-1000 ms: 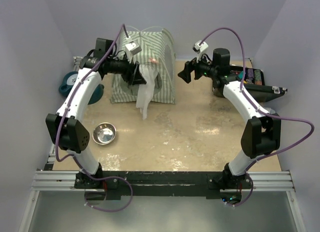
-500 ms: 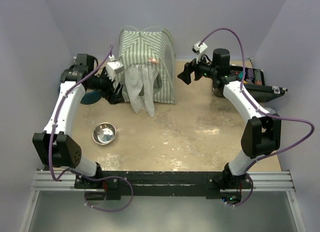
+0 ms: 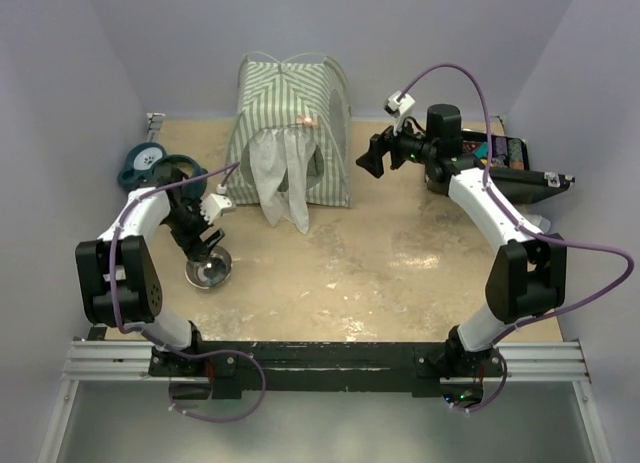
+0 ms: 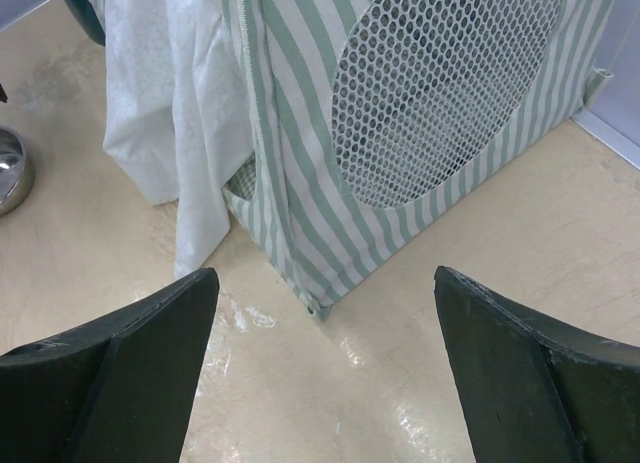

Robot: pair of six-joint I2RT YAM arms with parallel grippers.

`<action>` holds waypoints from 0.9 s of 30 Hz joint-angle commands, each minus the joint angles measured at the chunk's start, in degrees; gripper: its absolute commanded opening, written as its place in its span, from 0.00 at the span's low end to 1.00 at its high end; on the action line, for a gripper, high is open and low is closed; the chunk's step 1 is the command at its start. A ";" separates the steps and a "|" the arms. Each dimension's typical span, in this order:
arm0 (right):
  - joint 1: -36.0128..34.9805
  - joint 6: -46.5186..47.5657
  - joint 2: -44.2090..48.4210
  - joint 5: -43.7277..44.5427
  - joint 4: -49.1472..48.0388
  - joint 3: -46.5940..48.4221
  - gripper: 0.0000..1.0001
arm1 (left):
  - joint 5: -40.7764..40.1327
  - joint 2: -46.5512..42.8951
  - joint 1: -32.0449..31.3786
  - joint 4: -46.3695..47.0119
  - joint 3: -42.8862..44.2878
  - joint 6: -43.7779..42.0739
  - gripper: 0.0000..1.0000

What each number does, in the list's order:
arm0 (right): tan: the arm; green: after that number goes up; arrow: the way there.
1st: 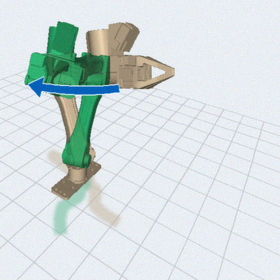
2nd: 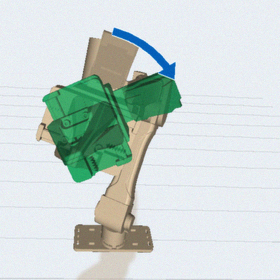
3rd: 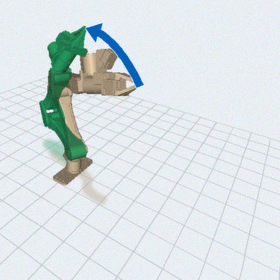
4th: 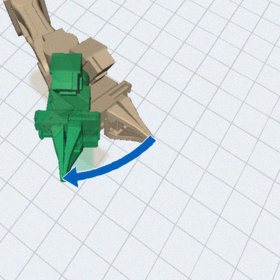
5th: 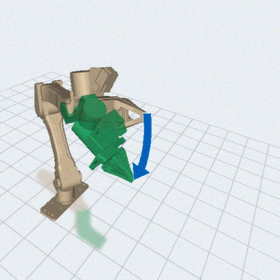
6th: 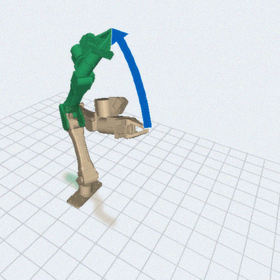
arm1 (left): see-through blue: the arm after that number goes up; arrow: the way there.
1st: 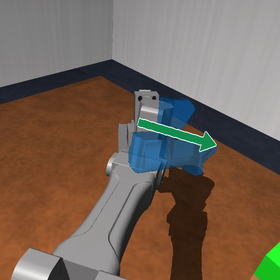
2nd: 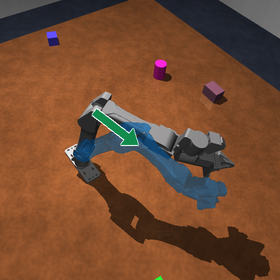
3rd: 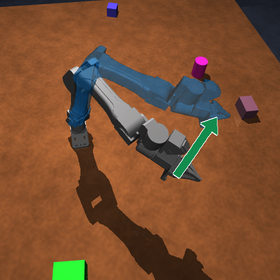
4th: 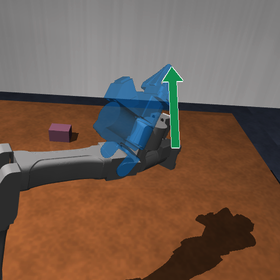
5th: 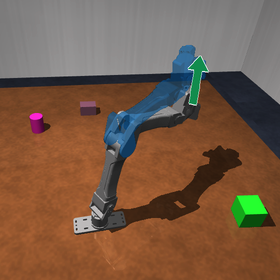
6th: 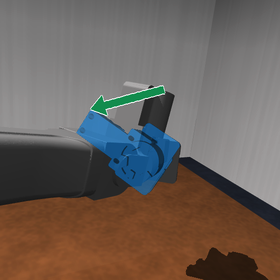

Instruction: Set up the pet tent

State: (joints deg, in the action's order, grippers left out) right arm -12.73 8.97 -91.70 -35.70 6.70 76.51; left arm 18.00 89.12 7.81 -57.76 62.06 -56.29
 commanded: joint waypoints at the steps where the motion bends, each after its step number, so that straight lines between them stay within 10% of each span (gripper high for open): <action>1: 0.08 -0.27 3.02 -0.42 0.59 0.22 0.93 | -4.11 2.10 0.01 10.55 -2.12 -3.56 0.88; 6: -0.01 -0.45 2.67 -0.16 1.30 1.00 0.94 | -4.20 5.79 0.01 13.73 -3.44 -3.83 0.69; 11: 0.08 -0.18 2.14 0.81 2.00 1.98 0.94 | 0.88 6.85 0.10 8.38 0.94 2.39 0.00; 27: -0.01 -2.38 1.35 -0.42 0.07 1.27 0.94 | -8.06 37.24 9.94 -6.93 72.20 28.77 0.00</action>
State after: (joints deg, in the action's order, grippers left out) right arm -12.73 7.94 -91.33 -35.53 8.60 76.51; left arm 15.97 117.95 16.45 -59.27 120.27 -35.88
